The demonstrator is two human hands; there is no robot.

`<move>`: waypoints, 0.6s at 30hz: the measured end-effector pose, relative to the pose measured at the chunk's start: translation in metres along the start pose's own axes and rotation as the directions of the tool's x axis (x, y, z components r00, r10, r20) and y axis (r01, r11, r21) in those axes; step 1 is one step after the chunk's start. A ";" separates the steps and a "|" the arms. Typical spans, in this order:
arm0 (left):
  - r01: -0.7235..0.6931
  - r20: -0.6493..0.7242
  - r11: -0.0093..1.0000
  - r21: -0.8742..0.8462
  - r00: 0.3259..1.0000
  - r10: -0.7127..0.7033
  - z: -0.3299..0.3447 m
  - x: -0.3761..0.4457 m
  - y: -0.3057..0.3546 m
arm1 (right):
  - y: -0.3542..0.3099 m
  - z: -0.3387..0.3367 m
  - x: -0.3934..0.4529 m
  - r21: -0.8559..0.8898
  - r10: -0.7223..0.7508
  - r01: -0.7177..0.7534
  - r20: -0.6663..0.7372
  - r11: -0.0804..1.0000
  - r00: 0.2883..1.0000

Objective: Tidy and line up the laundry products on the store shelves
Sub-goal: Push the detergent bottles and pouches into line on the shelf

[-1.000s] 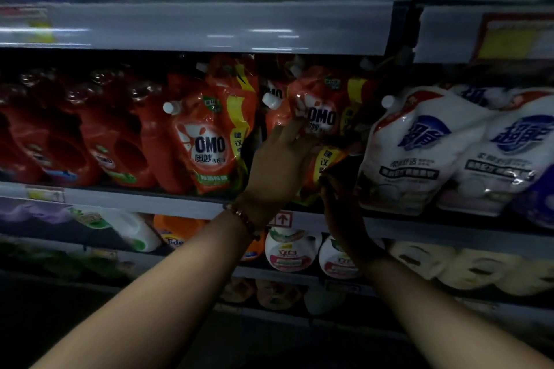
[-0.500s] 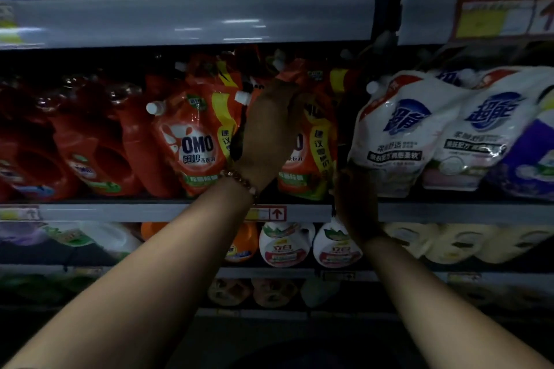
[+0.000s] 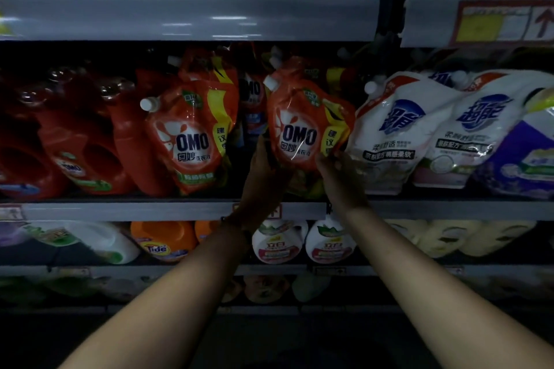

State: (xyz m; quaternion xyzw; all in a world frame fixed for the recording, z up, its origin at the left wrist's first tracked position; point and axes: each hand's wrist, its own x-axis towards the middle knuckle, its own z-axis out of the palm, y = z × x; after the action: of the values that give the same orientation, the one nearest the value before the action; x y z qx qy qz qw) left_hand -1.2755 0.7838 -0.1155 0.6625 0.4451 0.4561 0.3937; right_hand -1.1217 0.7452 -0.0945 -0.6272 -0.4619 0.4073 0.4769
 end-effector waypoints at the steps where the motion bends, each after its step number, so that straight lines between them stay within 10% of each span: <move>1: 0.045 0.034 0.998 -0.048 0.999 -0.043 -0.002 0.004 0.000 | -0.002 0.000 -0.001 0.028 -0.017 0.017 0.003 0.999 1.000; 18: 0.184 -0.127 0.946 0.266 0.980 -0.154 0.011 -0.021 0.003 | -0.009 -0.002 -0.012 -0.083 -0.016 0.025 0.106 0.996 0.994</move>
State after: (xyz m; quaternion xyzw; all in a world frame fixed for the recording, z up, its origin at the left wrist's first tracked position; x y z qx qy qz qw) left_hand -1.2677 0.7619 -0.1208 0.6455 0.5796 0.3880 0.3111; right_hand -1.1241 0.7338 -0.0841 -0.6198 -0.5095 0.4150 0.4290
